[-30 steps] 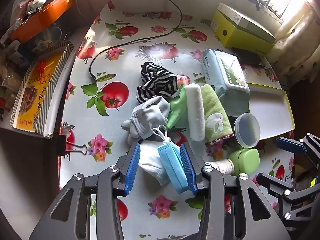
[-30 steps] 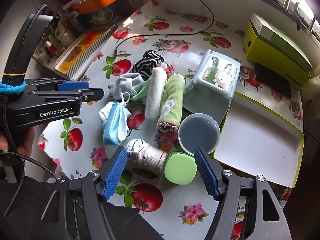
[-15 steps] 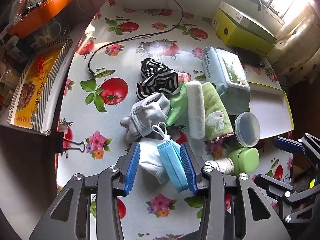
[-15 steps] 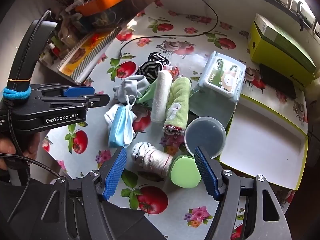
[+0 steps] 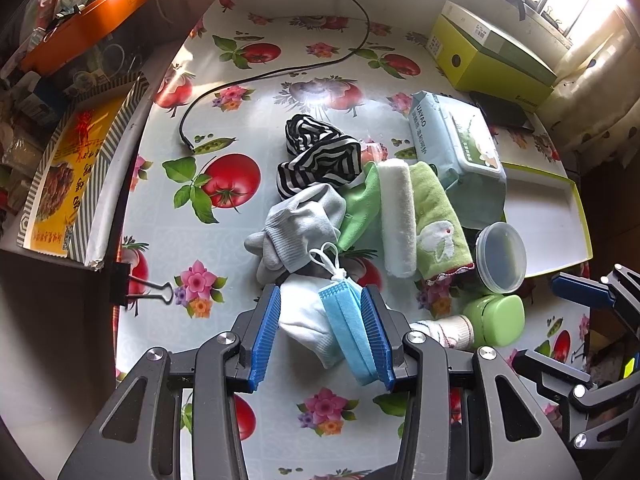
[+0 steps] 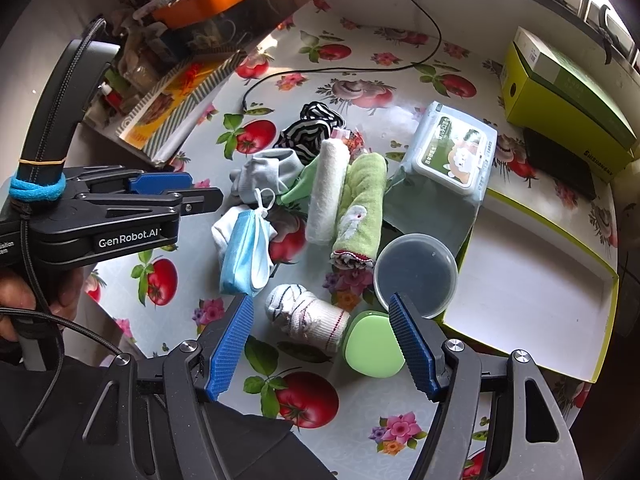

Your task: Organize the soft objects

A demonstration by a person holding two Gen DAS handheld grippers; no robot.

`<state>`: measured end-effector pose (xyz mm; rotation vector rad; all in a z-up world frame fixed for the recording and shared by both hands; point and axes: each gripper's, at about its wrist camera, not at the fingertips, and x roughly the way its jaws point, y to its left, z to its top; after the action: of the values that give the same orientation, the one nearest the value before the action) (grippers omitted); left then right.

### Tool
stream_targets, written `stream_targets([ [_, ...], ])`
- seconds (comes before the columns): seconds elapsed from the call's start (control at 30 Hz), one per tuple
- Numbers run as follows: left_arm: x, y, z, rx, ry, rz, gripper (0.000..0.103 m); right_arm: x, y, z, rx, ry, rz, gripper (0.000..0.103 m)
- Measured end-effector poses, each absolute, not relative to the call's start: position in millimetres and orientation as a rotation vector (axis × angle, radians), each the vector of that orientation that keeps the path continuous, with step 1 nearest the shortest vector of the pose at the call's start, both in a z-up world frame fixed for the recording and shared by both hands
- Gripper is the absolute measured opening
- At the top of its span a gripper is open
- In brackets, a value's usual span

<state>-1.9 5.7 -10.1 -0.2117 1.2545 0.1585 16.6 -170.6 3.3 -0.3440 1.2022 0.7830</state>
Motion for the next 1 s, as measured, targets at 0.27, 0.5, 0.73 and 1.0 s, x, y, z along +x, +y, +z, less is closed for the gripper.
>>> stream_targets([
  [0.27,-1.9,5.6,-10.0,-0.217,1.256,0.155,0.043,15.3,-168.5,3.0,-0.343,1.199,0.779,0.071],
  [0.5,-2.8,5.5,-10.5,-0.227,1.254,0.151,0.043,16.4,-169.0,3.8,-0.343,1.201,0.781,0.071],
  [0.73,-2.8,5.6,-10.5,-0.227,1.255,0.150,0.043,17.6,-169.6,4.8,-0.343,1.204,0.780,0.071],
  [1.0,-3.0,5.6,-10.6,-0.228,1.254,0.149,0.043,18.5,-169.6,4.6,-0.342,1.203,0.780,0.071],
])
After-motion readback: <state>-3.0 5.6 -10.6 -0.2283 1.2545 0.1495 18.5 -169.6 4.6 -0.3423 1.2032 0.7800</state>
